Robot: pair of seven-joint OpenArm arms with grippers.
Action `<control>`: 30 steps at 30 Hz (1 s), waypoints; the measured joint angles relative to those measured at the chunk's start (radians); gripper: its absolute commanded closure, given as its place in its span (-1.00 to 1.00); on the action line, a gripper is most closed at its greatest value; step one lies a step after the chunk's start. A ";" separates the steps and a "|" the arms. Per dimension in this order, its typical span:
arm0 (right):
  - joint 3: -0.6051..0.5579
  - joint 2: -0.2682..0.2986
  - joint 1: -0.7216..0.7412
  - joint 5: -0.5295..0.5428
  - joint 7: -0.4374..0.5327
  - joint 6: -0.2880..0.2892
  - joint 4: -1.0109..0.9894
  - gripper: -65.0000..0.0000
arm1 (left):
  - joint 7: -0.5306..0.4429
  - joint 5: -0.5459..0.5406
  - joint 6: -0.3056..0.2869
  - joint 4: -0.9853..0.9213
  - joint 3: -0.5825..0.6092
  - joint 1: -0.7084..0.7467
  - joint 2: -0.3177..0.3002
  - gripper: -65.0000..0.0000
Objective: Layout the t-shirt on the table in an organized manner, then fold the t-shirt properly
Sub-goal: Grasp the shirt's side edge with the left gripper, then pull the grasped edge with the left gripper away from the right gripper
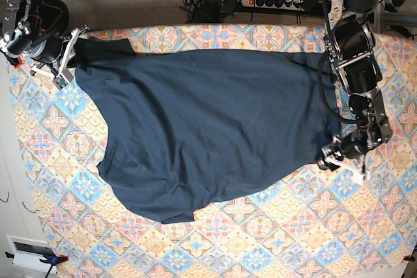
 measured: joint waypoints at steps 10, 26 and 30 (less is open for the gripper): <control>0.003 0.000 0.000 0.000 0.000 0.000 0.000 0.96 | 0.088 -0.083 0.005 0.080 -0.025 0.024 0.017 1.00; 0.003 0.000 0.000 0.011 0.008 0.003 0.000 0.96 | 0.174 -0.072 -0.001 0.317 -0.271 -0.002 -0.061 0.91; 0.002 0.000 -0.003 0.004 0.005 0.003 0.000 0.96 | 0.098 -0.068 0.055 0.236 -0.271 0.006 -0.077 0.18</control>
